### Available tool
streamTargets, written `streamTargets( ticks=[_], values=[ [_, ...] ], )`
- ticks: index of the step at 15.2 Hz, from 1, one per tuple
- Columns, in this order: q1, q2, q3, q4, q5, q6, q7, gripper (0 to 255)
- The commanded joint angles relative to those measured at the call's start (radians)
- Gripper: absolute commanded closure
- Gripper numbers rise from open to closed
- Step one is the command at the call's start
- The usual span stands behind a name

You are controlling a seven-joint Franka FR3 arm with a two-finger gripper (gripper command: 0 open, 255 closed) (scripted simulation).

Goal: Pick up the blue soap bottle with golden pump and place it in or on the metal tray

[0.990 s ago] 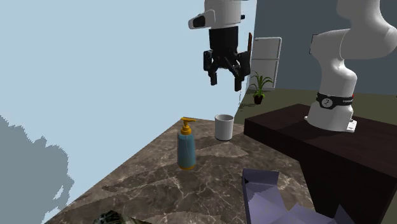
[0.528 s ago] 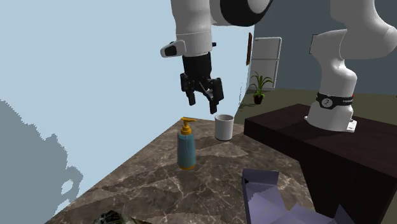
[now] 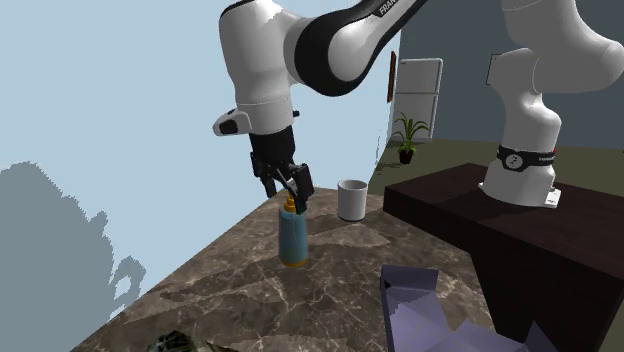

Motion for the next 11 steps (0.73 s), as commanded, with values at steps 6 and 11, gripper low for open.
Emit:
streamTargets(
  ticks=[6,11],
  values=[
    [-0.010,0.059,-0.001,-0.013,0.000,0.072,-0.003,0],
    [-0.010,0.059,-0.001,-0.013,0.000,0.072,-0.003,0]
  ],
)
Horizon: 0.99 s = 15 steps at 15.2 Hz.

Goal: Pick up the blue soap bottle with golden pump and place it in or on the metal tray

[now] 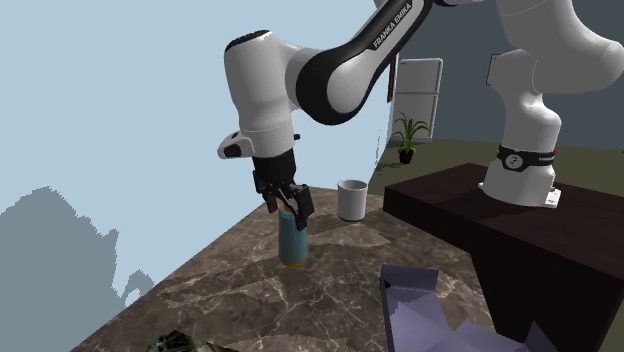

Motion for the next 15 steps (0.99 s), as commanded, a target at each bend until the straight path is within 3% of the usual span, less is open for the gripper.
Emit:
streamTargets(
  ticks=[1,3,4,15],
  values=[
    [0.000,0.000,0.000,0.000,0.000,0.001,0.000,0],
    [0.000,0.000,0.000,0.000,0.000,0.000,0.000,0],
    [0.000,0.000,0.000,0.000,0.000,0.000,0.000,255],
    [0.001,-0.018,-0.001,-0.003,0.000,-0.015,-0.002,255]
  ],
)
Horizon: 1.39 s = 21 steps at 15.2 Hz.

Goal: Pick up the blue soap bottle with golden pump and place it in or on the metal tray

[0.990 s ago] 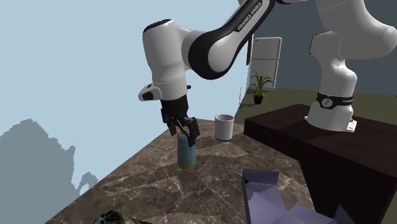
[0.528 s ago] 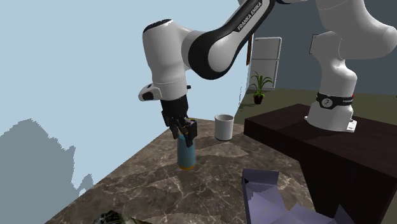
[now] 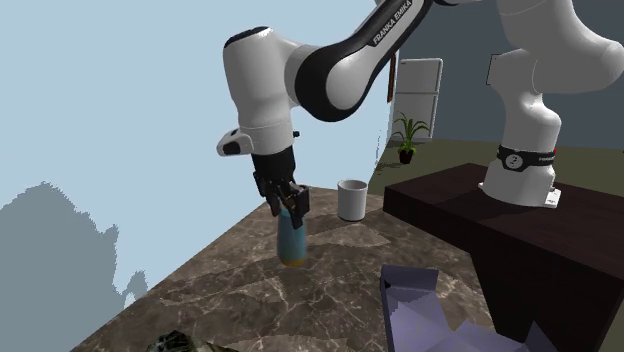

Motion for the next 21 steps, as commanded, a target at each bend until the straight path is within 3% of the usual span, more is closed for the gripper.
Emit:
streamTargets(
  ticks=[1,21],
  values=[
    [0.002,-0.021,-0.001,-0.007,-0.001,-0.014,0.000,255],
    [0.008,-0.171,-0.006,0.029,-0.004,-0.198,-0.020,255]
  ],
)
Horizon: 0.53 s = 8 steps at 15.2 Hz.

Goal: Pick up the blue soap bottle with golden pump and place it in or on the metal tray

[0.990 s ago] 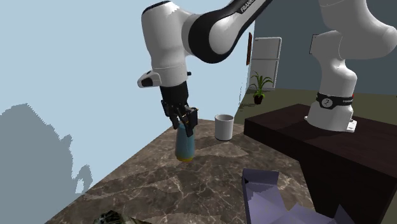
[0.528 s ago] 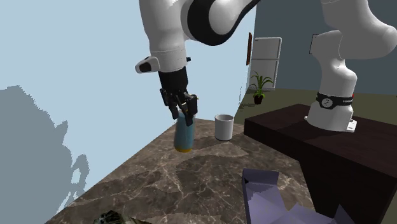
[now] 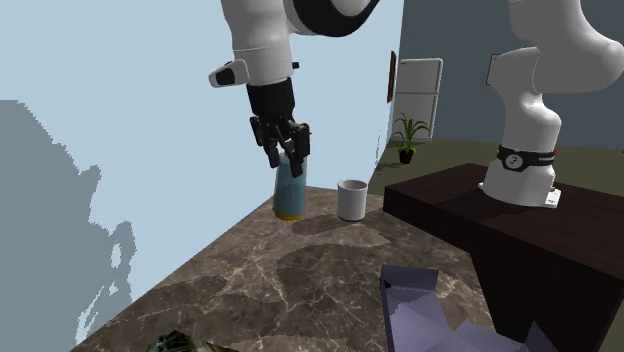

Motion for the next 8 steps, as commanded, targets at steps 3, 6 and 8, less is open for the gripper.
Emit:
streamTargets(
  ticks=[3,6,8],
  values=[
    [0.042,-0.078,0.012,-0.105,-0.005,0.020,0.053,255],
    [0.083,-0.142,0.027,-0.197,-0.007,0.042,0.109,255],
    [0.110,-0.180,0.038,-0.251,-0.008,0.053,0.147,255]
  ],
)
